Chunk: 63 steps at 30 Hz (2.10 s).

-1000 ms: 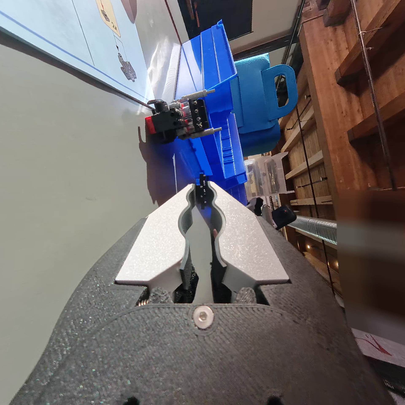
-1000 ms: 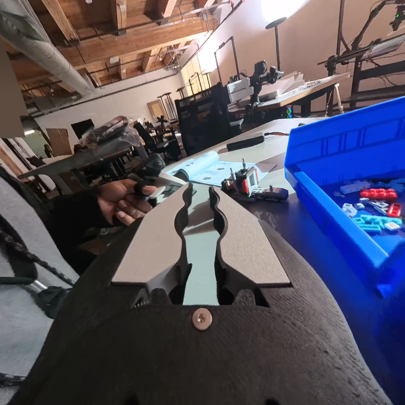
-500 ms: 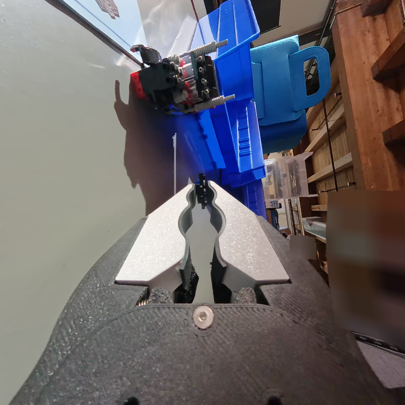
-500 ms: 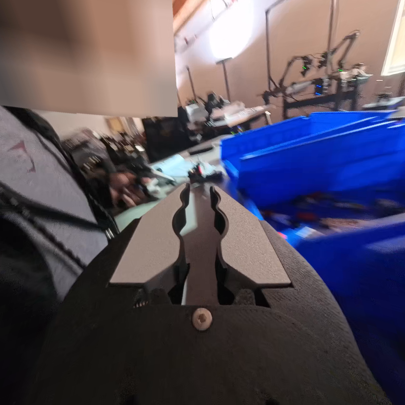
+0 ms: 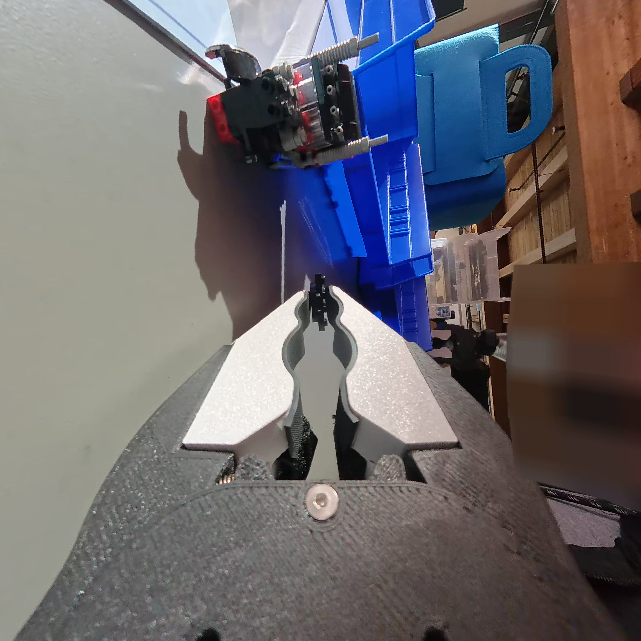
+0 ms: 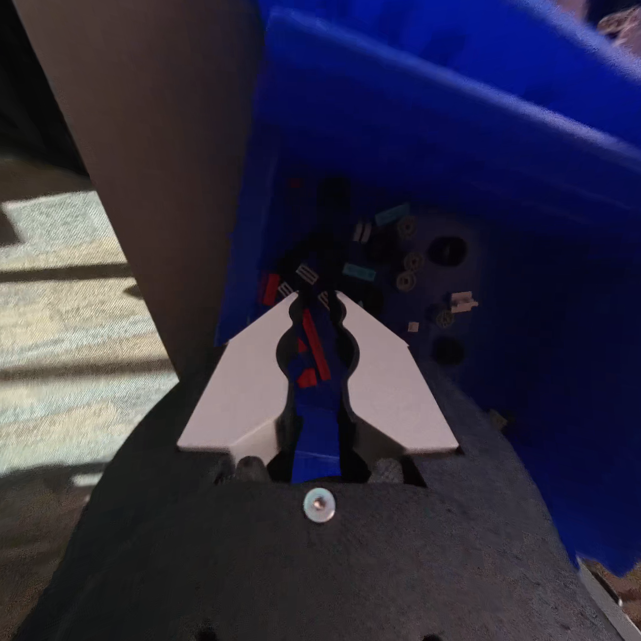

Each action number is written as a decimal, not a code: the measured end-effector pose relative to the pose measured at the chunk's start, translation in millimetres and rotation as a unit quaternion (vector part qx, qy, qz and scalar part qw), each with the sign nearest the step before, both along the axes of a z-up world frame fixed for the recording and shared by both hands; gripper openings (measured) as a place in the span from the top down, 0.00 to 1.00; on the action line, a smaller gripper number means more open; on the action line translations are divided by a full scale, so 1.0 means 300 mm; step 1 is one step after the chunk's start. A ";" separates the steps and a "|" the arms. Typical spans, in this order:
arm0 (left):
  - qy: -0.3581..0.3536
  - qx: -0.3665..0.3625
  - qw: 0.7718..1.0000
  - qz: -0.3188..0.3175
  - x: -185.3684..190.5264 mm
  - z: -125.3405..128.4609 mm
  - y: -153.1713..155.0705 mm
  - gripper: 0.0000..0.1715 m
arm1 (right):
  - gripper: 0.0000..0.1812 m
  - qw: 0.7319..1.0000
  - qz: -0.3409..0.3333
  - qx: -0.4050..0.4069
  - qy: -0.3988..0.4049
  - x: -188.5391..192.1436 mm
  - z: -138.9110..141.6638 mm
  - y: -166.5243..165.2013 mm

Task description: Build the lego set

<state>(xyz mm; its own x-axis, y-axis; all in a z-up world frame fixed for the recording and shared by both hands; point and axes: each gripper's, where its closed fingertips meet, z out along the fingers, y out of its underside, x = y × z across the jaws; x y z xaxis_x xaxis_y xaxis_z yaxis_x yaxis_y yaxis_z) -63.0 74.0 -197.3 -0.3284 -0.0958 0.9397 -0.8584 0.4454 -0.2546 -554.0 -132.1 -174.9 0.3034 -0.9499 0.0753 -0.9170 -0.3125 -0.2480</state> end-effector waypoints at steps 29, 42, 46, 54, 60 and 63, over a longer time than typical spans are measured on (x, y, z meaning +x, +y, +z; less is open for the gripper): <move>0.038 -0.031 0.998 -0.032 -0.029 0.034 0.012 0.95 | 0.94 0.974 -0.043 0.049 -0.219 0.289 0.146 0.325; 0.044 -0.069 0.996 -0.047 -0.044 0.074 0.034 0.95 | 0.84 0.931 -0.148 0.099 -0.317 0.822 -0.089 0.558; 0.050 -0.075 0.995 -0.048 -0.043 0.081 0.037 0.95 | 0.85 0.943 -0.157 0.073 -0.284 0.608 0.011 0.477; 0.055 -0.071 0.994 -0.059 -0.052 0.077 0.026 0.95 | 0.90 0.941 -0.322 -0.016 -0.101 0.085 0.055 0.051; 0.045 -0.068 0.996 -0.044 -0.040 0.073 0.025 0.95 | 0.89 0.939 -0.341 0.037 0.035 -0.007 -0.124 0.024; 0.044 -0.062 0.996 -0.041 -0.037 0.067 0.022 0.95 | 0.90 0.937 -0.344 0.048 0.036 -0.001 -0.142 0.019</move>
<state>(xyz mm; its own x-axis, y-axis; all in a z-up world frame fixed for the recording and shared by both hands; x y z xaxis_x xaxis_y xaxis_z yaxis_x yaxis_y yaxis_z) -74.0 80.6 -177.2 -0.2461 0.0464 0.9681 -0.8423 0.4839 -0.2373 -554.4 -126.4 -217.5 -0.3828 -0.9237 -0.0171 -0.9085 0.3797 -0.1744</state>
